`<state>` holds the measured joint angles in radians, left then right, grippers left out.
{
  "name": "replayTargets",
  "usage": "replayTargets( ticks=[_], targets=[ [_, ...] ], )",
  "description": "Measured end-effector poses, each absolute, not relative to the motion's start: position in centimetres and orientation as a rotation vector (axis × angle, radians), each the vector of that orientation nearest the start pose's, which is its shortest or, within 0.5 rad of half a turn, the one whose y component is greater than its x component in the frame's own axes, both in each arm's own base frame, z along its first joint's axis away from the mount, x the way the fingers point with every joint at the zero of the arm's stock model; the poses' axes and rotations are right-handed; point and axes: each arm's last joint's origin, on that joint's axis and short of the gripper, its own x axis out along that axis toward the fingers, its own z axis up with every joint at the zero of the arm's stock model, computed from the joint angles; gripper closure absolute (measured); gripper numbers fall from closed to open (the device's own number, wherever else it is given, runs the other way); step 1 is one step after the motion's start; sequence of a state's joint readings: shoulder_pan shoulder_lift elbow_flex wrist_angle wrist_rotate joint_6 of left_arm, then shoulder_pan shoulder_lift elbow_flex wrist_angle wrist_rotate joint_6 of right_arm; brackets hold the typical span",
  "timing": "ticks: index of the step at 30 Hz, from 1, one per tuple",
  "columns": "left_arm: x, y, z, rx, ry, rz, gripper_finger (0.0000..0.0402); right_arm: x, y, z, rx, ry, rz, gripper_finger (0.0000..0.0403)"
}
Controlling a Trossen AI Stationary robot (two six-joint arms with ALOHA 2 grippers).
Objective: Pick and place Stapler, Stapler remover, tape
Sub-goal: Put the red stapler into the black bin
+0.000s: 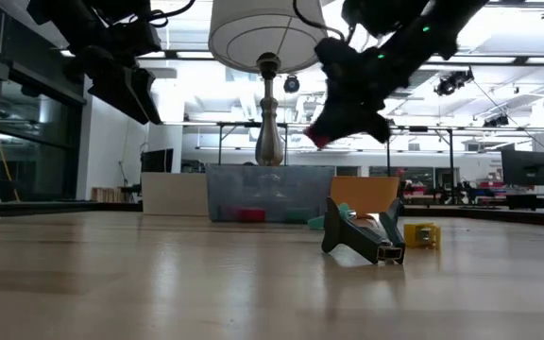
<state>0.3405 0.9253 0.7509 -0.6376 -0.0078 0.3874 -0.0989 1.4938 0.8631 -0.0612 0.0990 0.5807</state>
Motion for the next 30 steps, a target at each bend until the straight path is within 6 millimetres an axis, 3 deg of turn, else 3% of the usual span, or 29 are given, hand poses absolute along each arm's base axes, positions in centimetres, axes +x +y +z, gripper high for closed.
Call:
replayTargets(
  ticks=[7, 13, 20, 30],
  targets=[
    [16.9, 6.1, 26.1, 0.259, 0.863, 0.175, 0.0160, 30.1, -8.3, 21.5, 0.383, 0.545, -0.470, 0.0339],
    [16.9, 6.3, 26.2, 0.310, 0.868, 0.224, 0.0160, 30.4, -10.8, 20.6, 0.337, 0.533, -0.368, 0.0337],
    [17.3, 6.4, 26.6, 0.344, 0.821, 0.229, 0.0160, 31.9, -11.6, 18.4, 0.336, 0.515, -0.280, 0.0338],
    [17.2, 6.5, 26.6, 0.287, 0.820, 0.285, 0.0160, 32.1, -11.6, 18.3, 0.231, 0.512, -0.243, 0.0313]
  ],
)
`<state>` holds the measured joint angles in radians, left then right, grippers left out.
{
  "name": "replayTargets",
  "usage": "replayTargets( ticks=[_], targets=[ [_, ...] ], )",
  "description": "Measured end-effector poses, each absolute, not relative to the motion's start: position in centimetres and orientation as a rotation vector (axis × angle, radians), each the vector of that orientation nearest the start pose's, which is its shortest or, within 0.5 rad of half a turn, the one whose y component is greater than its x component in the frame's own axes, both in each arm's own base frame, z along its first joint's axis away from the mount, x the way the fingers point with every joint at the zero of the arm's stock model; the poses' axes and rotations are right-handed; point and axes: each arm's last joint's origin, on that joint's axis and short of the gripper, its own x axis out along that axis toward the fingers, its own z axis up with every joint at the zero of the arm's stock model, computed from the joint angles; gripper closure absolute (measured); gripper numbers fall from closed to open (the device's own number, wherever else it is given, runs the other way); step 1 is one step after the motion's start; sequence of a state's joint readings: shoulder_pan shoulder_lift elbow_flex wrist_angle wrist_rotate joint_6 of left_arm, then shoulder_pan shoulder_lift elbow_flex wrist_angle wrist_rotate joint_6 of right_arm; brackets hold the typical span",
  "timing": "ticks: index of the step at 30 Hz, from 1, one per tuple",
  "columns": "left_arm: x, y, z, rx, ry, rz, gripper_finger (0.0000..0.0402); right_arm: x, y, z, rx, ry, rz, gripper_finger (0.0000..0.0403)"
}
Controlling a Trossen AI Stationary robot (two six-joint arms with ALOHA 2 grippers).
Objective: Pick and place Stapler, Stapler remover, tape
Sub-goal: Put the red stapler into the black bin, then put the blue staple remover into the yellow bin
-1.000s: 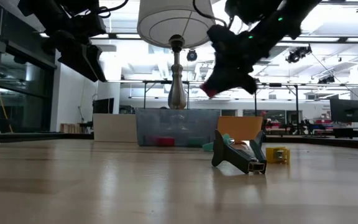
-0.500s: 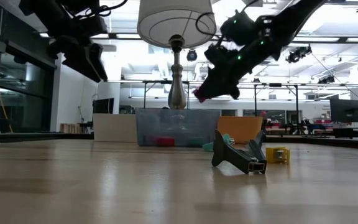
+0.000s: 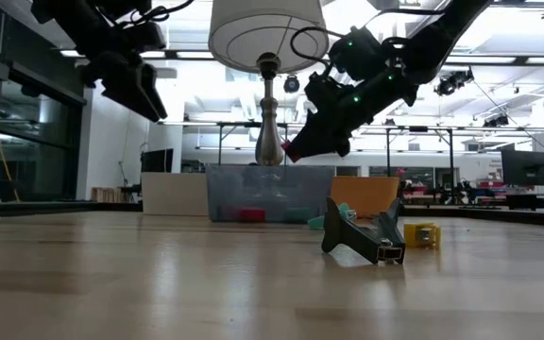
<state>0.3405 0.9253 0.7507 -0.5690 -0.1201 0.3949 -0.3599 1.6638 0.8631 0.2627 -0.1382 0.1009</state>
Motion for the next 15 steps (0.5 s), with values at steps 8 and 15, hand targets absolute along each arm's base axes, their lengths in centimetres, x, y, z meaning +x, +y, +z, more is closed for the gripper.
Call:
replayTargets(
  ticks=[8, 15],
  targets=[
    [17.2, 6.5, 26.6, 0.231, 0.809, 0.307, 0.0160, 31.9, -11.4, 17.9, 0.233, 0.557, -0.201, 0.0269],
    [18.2, 6.7, 26.2, 0.199, 0.790, 0.281, 0.0160, 31.8, -11.4, 17.8, 0.221, 0.571, -0.194, 0.0232]
  ],
)
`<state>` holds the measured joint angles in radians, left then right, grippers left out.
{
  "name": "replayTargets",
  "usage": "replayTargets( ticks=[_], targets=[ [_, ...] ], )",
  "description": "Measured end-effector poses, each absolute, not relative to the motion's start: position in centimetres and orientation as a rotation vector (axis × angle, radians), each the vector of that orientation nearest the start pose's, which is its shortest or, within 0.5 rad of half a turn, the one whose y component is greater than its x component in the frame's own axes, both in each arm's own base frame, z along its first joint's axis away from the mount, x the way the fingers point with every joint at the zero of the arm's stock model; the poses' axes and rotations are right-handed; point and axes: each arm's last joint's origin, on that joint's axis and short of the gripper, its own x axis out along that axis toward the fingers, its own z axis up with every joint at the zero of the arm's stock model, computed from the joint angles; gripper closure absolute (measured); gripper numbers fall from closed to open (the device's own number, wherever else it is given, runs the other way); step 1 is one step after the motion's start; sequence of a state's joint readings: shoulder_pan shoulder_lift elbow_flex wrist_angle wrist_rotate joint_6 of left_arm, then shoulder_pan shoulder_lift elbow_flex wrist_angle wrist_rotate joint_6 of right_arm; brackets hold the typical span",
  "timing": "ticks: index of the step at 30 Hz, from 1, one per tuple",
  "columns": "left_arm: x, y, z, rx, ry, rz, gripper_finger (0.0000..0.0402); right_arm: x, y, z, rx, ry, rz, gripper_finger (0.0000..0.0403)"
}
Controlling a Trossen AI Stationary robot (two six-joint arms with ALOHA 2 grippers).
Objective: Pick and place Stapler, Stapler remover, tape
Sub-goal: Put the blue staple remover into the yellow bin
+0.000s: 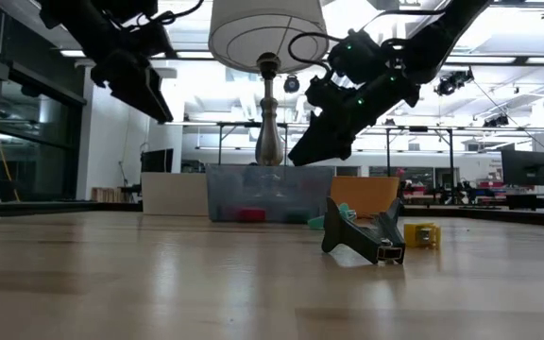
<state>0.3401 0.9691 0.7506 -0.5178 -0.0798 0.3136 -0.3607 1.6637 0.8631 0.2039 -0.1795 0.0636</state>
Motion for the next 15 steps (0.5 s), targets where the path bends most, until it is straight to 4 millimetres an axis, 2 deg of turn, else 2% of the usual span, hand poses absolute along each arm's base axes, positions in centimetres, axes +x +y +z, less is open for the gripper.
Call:
replayTargets(
  ticks=[4, 10, 15],
  targets=[
    [18.6, 6.7, 25.9, 0.143, 0.784, 0.272, 0.0160, 31.6, -11.4, 18.5, 0.218, 0.554, -0.196, 0.0221],
    [18.9, 6.5, 26.1, 0.076, 0.733, 0.194, 0.0160, 30.7, -11.1, 20.5, 0.129, 0.532, -0.180, 0.0219],
    [18.9, 6.5, 26.1, 0.007, 0.726, 0.233, 0.0160, 29.9, -10.8, 21.3, 0.105, 0.558, -0.170, 0.0219]
  ],
)
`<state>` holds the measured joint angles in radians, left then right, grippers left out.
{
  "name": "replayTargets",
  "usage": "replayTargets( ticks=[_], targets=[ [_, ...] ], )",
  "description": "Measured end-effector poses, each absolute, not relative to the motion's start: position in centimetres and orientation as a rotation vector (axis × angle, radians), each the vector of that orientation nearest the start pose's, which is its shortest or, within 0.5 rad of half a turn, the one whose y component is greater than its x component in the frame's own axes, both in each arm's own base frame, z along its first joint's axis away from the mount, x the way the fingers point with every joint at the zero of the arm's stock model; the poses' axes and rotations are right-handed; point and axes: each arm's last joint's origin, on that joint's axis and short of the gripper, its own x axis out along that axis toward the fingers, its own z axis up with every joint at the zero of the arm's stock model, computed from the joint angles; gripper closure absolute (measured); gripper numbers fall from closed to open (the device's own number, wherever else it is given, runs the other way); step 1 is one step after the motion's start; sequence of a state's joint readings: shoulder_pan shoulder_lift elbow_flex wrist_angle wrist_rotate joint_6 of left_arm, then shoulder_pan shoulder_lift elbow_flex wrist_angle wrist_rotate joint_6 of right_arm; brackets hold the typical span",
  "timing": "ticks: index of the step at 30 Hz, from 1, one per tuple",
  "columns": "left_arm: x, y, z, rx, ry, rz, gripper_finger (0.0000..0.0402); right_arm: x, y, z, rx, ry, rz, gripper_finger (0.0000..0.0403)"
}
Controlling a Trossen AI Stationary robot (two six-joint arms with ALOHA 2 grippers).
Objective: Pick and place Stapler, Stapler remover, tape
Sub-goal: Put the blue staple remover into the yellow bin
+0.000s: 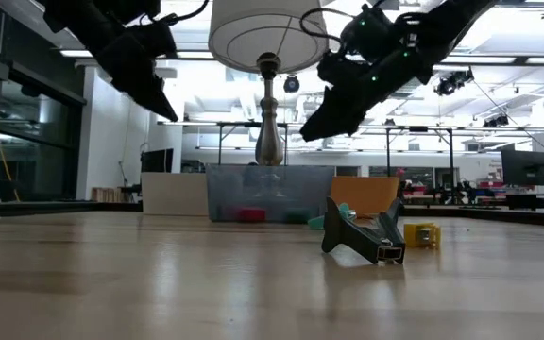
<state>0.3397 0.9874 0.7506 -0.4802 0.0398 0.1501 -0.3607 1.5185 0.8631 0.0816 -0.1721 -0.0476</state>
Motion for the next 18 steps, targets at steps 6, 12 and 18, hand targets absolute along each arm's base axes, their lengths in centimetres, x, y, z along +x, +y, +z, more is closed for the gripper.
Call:
replayTargets(
  ticks=[6, 12, 18],
  targets=[
    [18.8, 6.6, 26.1, -0.067, 0.718, 0.292, 0.0160, 29.0, -10.4, 22.1, 0.180, 0.578, -0.190, 0.0219],
    [18.7, 6.6, 26.3, -0.121, 0.703, 0.313, 0.0160, 27.8, -9.9, 23.3, 0.184, 0.598, -0.183, 0.0219],
    [17.6, 6.3, 27.4, -0.106, 0.636, 0.365, 0.0160, 26.7, -9.4, 24.3, 0.185, 0.615, -0.185, 0.0219]
  ],
)
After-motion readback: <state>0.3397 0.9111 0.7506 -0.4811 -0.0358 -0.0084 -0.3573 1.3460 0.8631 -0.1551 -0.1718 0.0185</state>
